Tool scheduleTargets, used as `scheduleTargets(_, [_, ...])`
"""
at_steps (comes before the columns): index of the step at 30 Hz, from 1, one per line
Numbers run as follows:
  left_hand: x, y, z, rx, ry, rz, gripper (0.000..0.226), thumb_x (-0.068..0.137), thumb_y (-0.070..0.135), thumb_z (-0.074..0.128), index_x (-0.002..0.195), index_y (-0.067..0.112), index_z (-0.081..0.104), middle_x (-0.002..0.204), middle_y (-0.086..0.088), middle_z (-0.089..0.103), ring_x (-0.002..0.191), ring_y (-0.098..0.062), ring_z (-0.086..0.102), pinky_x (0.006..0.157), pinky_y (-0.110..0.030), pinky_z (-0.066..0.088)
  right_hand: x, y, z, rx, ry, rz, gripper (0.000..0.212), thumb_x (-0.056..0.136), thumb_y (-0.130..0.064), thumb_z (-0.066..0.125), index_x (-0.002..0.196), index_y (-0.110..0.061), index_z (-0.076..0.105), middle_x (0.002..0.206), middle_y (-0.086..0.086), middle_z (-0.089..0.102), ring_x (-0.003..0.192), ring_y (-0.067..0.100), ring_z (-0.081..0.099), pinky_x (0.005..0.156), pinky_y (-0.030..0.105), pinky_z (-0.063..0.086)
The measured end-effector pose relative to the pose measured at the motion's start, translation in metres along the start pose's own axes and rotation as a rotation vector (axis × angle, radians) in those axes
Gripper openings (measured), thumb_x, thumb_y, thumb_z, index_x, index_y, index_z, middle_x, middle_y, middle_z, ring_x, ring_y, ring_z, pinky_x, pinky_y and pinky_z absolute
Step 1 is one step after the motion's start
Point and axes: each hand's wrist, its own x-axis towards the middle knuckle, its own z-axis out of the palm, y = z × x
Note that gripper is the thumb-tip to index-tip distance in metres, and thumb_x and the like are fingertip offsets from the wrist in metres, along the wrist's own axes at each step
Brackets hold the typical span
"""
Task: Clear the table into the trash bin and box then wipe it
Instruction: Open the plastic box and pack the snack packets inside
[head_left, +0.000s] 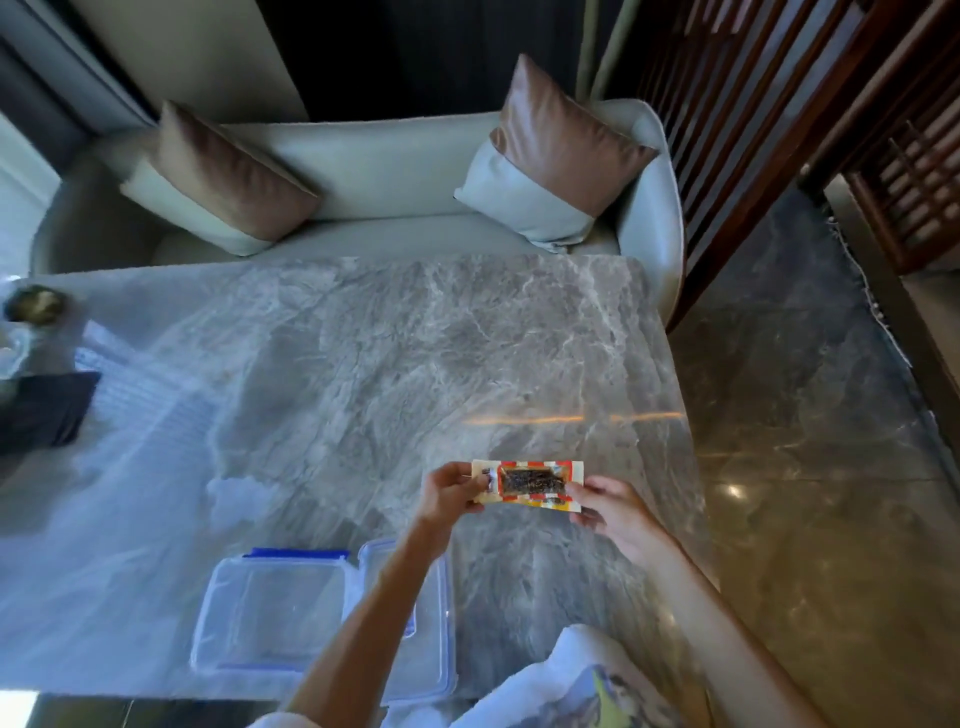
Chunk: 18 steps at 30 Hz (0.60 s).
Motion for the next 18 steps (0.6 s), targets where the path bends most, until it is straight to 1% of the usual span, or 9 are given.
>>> scheduleTargets(5, [-0.051, 0.001, -0.075, -0.009, 0.136, 0.054, 0.008, 0.089, -0.002, 0.060, 0.088, 0.003, 0.065, 0.064, -0.003, 0.065, 0.051, -0.006, 0.061, 0.050, -0.019, 0.051, -0.017, 0.008, 0.075, -0.111, -0.147, 0.005, 0.028, 0.090, 0.005, 0.061, 0.117, -0.003, 0.064, 0.099, 0.011, 0.067, 0.090, 0.022, 0.059, 0.076, 0.027, 0.049])
scheduleTargets(7, [-0.073, -0.003, -0.112, 0.003, 0.206, 0.071, 0.008, 0.090, -0.003, 0.059, 0.093, -0.001, 0.065, 0.067, -0.007, 0.064, 0.055, -0.010, 0.060, 0.051, -0.020, 0.052, -0.022, 0.016, 0.115, -0.219, -0.184, -0.017, 0.027, 0.091, 0.002, 0.061, 0.115, -0.006, 0.065, 0.097, 0.009, 0.068, 0.087, 0.020, 0.062, 0.075, 0.027, 0.052])
scheduleTargets(9, [-0.090, -0.009, -0.150, 0.028, 0.283, 0.075, 0.008, 0.090, -0.002, 0.059, 0.094, -0.002, 0.066, 0.071, -0.011, 0.062, 0.060, -0.015, 0.058, 0.054, -0.022, 0.052, -0.027, 0.028, 0.160, -0.297, -0.193, -0.021, 0.021, 0.092, 0.001, 0.061, 0.107, -0.011, 0.067, 0.088, 0.004, 0.071, 0.071, 0.010, 0.069, 0.064, 0.021, 0.056])
scheduleTargets(11, [-0.098, -0.018, -0.188, 0.047, 0.370, 0.065, 0.008, 0.089, -0.002, 0.060, 0.088, 0.001, 0.067, 0.066, -0.007, 0.062, 0.058, -0.013, 0.058, 0.053, -0.022, 0.051, -0.030, 0.048, 0.203, -0.339, -0.173, -0.026, 0.018, 0.091, 0.005, 0.060, 0.097, -0.011, 0.066, 0.081, 0.004, 0.069, 0.056, 0.004, 0.067, 0.052, 0.017, 0.055])
scheduleTargets(12, [-0.100, -0.024, -0.207, 0.059, 0.413, 0.049, 0.008, 0.088, -0.002, 0.060, 0.087, 0.001, 0.068, 0.063, -0.005, 0.062, 0.054, -0.010, 0.059, 0.052, -0.021, 0.052, -0.031, 0.059, 0.224, -0.374, -0.151, -0.037, 0.020, 0.090, 0.006, 0.060, 0.090, -0.013, 0.066, 0.080, 0.006, 0.067, 0.055, 0.006, 0.065, 0.051, 0.019, 0.054])
scheduleTargets(14, [-0.099, -0.037, -0.241, 0.086, 0.485, 0.015, 0.010, 0.087, 0.000, 0.062, 0.091, -0.004, 0.070, 0.064, -0.008, 0.062, 0.048, -0.006, 0.059, 0.057, -0.027, 0.055, -0.032, 0.087, 0.262, -0.481, -0.102, -0.080, 0.024, 0.087, 0.005, 0.061, 0.077, -0.015, 0.068, 0.078, 0.007, 0.068, 0.064, 0.014, 0.063, 0.061, 0.032, 0.054])
scheduleTargets(15, [-0.097, -0.043, -0.257, 0.108, 0.511, 0.008, 0.010, 0.086, 0.004, 0.064, 0.089, -0.003, 0.071, 0.066, -0.010, 0.064, 0.051, -0.011, 0.060, 0.062, -0.034, 0.057, -0.034, 0.101, 0.279, -0.540, -0.075, -0.097, 0.023, 0.085, 0.003, 0.060, 0.077, -0.015, 0.070, 0.078, 0.007, 0.070, 0.069, 0.016, 0.062, 0.066, 0.038, 0.054])
scheduleTargets(17, [-0.096, -0.050, -0.282, 0.210, 0.524, -0.010, 0.016, 0.081, 0.018, 0.064, 0.081, 0.004, 0.073, 0.070, -0.017, 0.069, 0.066, -0.021, 0.067, 0.072, -0.046, 0.058, -0.035, 0.123, 0.308, -0.628, -0.015, -0.091, 0.023, 0.084, 0.000, 0.056, 0.089, -0.015, 0.073, 0.082, 0.006, 0.073, 0.075, 0.017, 0.064, 0.072, 0.039, 0.055])
scheduleTargets(18, [-0.095, -0.052, -0.292, 0.284, 0.515, -0.029, 0.022, 0.077, 0.024, 0.060, 0.078, 0.006, 0.073, 0.073, -0.020, 0.072, 0.072, -0.026, 0.070, 0.073, -0.046, 0.059, -0.035, 0.131, 0.320, -0.644, 0.014, -0.068, 0.023, 0.084, -0.002, 0.056, 0.092, -0.015, 0.074, 0.083, 0.004, 0.073, 0.076, 0.017, 0.064, 0.070, 0.034, 0.053])
